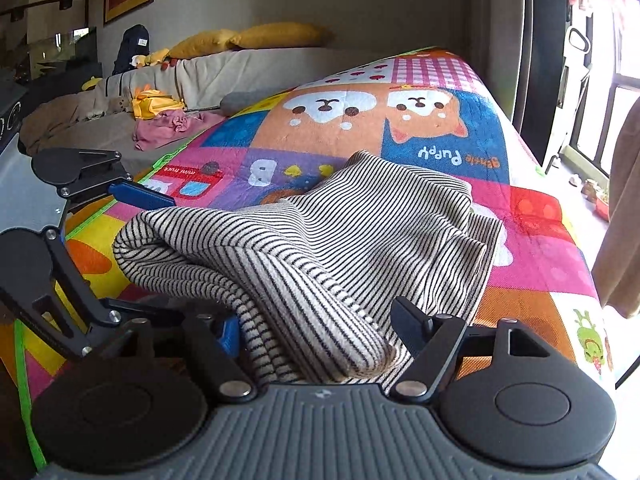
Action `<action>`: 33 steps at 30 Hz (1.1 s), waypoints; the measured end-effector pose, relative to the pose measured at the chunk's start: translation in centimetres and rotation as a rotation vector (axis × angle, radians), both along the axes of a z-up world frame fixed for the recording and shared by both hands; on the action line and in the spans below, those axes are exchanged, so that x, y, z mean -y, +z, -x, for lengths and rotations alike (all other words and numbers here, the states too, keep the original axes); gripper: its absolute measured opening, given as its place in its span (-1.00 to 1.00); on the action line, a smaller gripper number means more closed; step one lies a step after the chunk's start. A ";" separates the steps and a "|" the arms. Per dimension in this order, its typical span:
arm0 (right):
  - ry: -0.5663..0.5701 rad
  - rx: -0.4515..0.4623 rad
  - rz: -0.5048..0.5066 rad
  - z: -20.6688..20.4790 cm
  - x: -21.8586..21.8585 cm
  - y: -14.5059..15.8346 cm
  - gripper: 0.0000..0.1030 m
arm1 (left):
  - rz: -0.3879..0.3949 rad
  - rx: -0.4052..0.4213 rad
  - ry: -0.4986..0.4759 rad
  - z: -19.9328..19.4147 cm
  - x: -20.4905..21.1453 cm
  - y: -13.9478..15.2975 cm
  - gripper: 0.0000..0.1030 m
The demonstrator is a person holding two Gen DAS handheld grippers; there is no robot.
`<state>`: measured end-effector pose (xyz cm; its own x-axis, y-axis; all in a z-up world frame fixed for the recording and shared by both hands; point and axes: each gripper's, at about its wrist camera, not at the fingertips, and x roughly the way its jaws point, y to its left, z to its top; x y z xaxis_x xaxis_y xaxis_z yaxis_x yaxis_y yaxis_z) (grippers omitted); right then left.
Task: Fold clothes
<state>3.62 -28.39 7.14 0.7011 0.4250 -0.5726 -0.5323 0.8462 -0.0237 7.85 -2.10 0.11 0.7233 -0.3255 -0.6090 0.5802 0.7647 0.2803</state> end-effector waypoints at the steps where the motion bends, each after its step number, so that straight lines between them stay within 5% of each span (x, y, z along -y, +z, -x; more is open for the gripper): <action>1: 0.005 0.004 0.008 0.1 -0.1 -0.1 0.44 | 0.010 0.000 0.015 -0.2 -0.2 0.1 0.97; 16: 0.111 0.168 0.283 3.5 -3.6 -2.2 0.68 | 0.092 -0.004 0.086 -1.2 -1.5 1.2 0.98; 19: 0.059 0.162 0.235 2.4 -2.9 -1.0 0.16 | 0.104 -0.007 0.076 -1.0 -1.9 1.1 0.98; 20: 0.046 0.146 0.195 1.9 -2.5 -0.4 0.13 | 0.106 -0.006 0.065 -0.8 -2.0 1.1 0.98; 28: -0.006 0.063 0.023 -0.7 0.5 1.7 0.13 | 0.045 0.044 -0.042 -0.2 -1.0 0.7 0.97; 33: -0.011 0.051 0.001 -1.4 1.3 2.1 0.13 | 0.019 0.101 -0.133 -1.5 1.0 0.3 0.97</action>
